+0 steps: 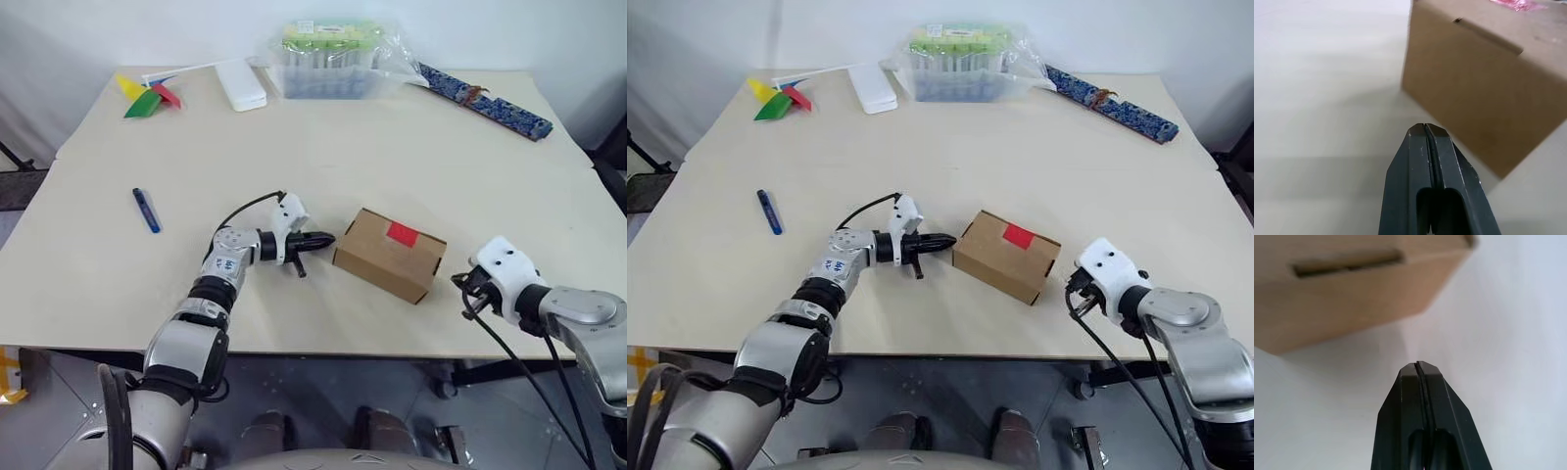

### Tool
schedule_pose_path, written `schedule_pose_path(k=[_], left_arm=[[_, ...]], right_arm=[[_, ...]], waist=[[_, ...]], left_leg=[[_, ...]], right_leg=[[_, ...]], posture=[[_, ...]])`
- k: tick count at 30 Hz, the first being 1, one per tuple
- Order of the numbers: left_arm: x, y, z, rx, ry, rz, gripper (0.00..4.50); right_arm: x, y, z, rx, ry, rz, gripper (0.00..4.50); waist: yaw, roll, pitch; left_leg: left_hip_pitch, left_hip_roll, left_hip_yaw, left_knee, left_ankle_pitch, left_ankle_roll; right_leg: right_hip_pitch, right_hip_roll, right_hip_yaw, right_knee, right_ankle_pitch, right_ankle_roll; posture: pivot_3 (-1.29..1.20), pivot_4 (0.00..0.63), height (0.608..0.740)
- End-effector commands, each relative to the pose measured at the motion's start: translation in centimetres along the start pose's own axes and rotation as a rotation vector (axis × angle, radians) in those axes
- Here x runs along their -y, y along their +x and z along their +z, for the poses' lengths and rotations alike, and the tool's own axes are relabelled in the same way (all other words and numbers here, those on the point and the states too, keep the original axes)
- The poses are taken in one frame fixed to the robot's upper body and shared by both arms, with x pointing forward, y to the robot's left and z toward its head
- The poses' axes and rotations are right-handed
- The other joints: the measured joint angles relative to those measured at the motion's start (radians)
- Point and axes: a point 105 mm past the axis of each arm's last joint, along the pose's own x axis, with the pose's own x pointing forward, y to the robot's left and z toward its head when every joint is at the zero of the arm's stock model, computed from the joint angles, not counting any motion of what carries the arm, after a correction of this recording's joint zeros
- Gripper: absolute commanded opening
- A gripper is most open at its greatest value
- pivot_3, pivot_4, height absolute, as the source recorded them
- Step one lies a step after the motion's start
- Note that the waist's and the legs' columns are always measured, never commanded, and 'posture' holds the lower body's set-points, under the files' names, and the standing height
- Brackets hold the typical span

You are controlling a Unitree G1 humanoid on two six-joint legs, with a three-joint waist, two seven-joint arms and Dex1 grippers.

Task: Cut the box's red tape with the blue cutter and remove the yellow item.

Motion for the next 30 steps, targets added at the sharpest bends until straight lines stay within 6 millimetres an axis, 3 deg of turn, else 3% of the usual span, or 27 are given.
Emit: schedule_pose_path(k=[1,8,12,15,23,30], left_arm=[[0.6,-2.9,-2.7,-0.066,-0.052,-0.043,0.01],[2.8,-9.9,-4.5,-0.154,-0.124,-0.077,0.01],[2.0,-13.3,-3.8,-0.158,-0.127,0.057,0.01],[0.5,-15.4,-2.1,-0.116,-0.087,0.189,0.01],[-0.4,-18.1,2.7,0.036,-0.026,0.407,0.01],[1.2,-18.9,2.7,0.047,-0.055,0.493,0.01]], right_arm=[[2.2,-2.2,0.8,0.051,-0.010,-0.067,0.00],[5.0,-4.6,2.3,0.176,0.049,-0.079,0.00],[5.9,-4.6,3.0,0.226,0.046,-0.049,0.00],[5.7,-4.2,4.1,0.280,0.045,0.017,0.00],[4.5,-3.1,6.0,0.399,0.059,0.233,0.00],[4.5,-1.3,6.8,0.411,0.028,0.318,0.00]], waist=[[-0.005,0.000,0.000],[-0.043,0.000,-0.001],[-0.049,0.000,-0.001],[-0.046,0.000,0.000],[-0.023,-0.001,0.000],[-0.018,-0.002,0.001]], left_leg=[[0.000,0.000,0.000,0.000,0.000,0.000],[0.006,0.003,-0.003,-0.002,0.000,0.000],[0.008,0.003,-0.002,-0.001,0.000,-0.001],[0.008,0.004,-0.002,0.000,0.000,0.000],[0.005,0.003,-0.003,0.000,0.000,0.001],[0.005,0.003,-0.003,0.000,0.000,0.001]], right_leg=[[0.000,0.000,0.000,0.000,0.000,0.000],[0.000,0.001,0.004,0.006,0.000,0.000],[0.001,0.001,0.006,0.007,0.000,-0.001],[0.001,0.000,0.007,0.008,0.000,-0.001],[0.000,-0.003,0.006,0.008,0.000,0.000],[0.000,-0.003,0.005,0.008,0.000,0.000]], posture=[[0.00,0.150,0.740],[0.00,0.150,0.740],[0.00,0.150,0.740],[0.00,0.150,0.740],[0.00,0.150,0.740],[0.00,0.150,0.740]])
